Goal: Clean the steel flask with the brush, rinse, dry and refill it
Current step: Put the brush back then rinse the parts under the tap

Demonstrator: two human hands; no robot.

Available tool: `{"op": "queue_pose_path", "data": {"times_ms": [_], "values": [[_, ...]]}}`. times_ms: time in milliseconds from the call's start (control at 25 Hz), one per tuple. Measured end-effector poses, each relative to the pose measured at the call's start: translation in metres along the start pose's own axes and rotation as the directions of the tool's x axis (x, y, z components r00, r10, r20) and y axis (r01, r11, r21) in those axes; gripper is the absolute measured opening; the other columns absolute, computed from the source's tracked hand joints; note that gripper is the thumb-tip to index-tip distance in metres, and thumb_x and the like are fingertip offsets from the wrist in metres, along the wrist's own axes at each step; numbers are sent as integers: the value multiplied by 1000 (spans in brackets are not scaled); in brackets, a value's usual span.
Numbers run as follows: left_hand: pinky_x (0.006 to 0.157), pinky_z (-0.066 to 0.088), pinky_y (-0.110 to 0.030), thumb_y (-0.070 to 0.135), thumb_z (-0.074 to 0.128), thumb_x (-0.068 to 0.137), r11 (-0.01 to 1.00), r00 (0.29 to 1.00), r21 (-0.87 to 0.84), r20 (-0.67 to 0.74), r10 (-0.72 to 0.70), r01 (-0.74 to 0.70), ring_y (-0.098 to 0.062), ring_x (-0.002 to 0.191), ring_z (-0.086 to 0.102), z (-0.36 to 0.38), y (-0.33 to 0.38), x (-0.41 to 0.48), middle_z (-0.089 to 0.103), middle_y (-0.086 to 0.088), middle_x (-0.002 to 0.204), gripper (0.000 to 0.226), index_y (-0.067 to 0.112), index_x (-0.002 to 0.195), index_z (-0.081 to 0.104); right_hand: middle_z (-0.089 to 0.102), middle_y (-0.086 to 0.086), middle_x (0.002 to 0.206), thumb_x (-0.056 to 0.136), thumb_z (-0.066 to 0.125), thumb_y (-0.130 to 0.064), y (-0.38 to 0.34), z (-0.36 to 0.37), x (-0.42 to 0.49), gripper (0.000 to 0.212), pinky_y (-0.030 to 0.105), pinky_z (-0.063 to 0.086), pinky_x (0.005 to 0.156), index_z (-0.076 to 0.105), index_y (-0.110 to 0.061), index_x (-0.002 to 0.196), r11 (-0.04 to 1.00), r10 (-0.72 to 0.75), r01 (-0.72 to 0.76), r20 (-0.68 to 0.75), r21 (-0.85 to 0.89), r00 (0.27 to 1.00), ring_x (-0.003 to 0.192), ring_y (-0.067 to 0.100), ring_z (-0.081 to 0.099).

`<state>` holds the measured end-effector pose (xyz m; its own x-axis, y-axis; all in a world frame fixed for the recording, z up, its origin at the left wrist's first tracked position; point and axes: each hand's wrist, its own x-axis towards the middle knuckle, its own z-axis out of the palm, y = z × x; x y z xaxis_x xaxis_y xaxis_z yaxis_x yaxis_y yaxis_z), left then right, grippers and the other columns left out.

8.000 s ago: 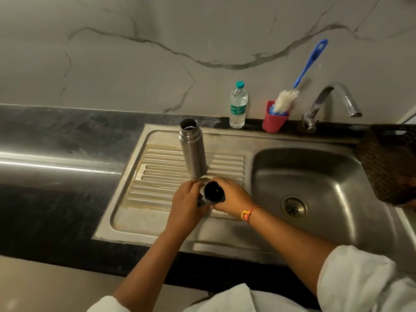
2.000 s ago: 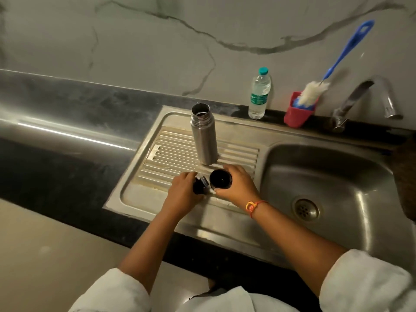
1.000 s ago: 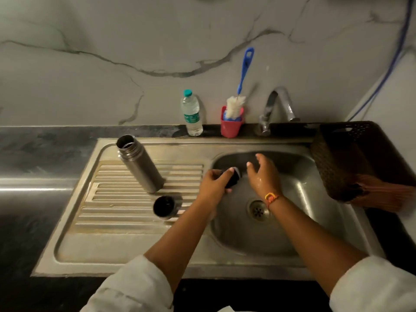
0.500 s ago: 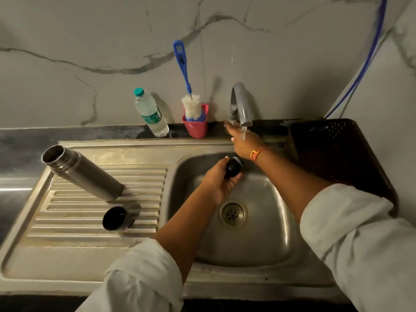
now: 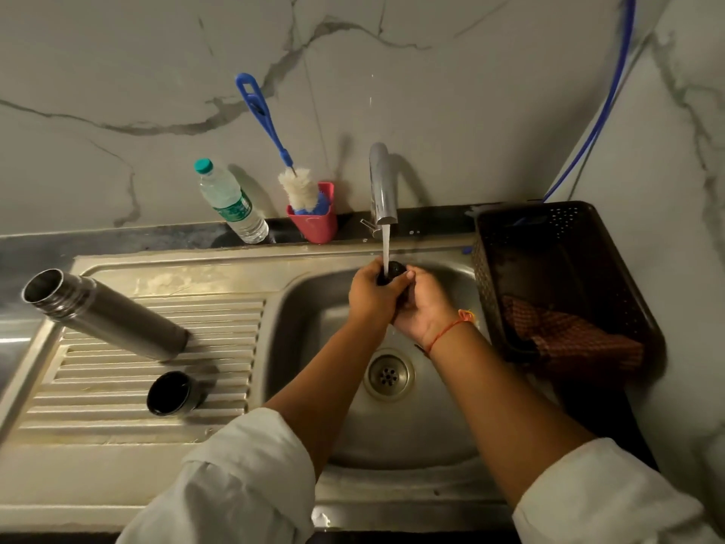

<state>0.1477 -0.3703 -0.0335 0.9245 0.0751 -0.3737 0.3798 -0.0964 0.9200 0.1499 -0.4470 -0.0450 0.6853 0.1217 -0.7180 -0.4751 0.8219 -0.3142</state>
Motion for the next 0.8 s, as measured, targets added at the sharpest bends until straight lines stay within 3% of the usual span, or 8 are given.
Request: {"op": "queue_pose_path", "data": {"times_ms": [80,160,240,360,560,640,720,800], "values": [[89,51,-29,14,68,97,998,1000,56,30,8,-10,-6,90,63,-3,1,1,66,13,91,20,30,107,67,74,16,90,102,44,-32,-5,1,-1,40,39,58,64,63,-6,125,1000,22,-22,-6,17,1000,82,28,72],[88,53,-29,12,64,99,999,998,18,61,-31,30,-13,101,67,-11,0,5,71,6,100,21,31,108,69,72,17,103,102,45,-37,-9,1,1,42,44,57,74,63,-7,125,998,70,-70,-21,4,997,93,30,70],[91,55,-31,13,66,98,1000,999,-10,49,-16,16,-14,107,69,-21,-3,7,75,2,109,23,26,116,72,72,14,111,99,48,-50,-10,3,1,48,40,54,84,64,-10,122,991,92,-95,-38,-98,995,103,27,67],[95,56,-35,13,67,97,996,1000,-90,-10,-11,10,-16,106,71,-28,-13,5,77,0,107,17,23,109,73,73,9,105,92,57,-57,-8,4,2,49,31,54,77,67,-13,111,955,72,-95,-91,-281,993,100,22,67],[96,58,-40,19,55,105,976,989,-186,-77,-128,112,-26,102,70,-35,-24,7,74,-10,102,17,13,101,70,65,17,115,91,70,-17,2,2,-5,20,32,59,76,62,-9,107,923,-136,138,32,-360,990,99,24,66],[94,58,-36,26,51,107,958,982,-237,-56,-182,164,-24,103,70,-38,-24,7,74,-13,106,25,9,108,69,67,7,107,84,76,-5,8,-3,-2,32,34,58,87,61,-12,111,772,-318,331,120,-543,940,95,19,66],[93,58,-35,28,50,107,948,975,-247,-43,-217,200,-23,100,71,-40,-25,8,73,-15,107,28,7,109,69,67,0,110,74,85,-12,12,-7,3,52,35,56,93,61,-15,120,474,-463,447,218,-759,859,101,17,65],[90,59,-36,25,53,106,956,977,-219,-37,-210,197,-22,93,69,-43,-25,8,73,-15,103,24,7,105,69,65,-2,113,69,88,-21,15,-15,7,54,30,55,91,66,-19,118,188,-545,498,332,-847,770,102,14,63]]}}
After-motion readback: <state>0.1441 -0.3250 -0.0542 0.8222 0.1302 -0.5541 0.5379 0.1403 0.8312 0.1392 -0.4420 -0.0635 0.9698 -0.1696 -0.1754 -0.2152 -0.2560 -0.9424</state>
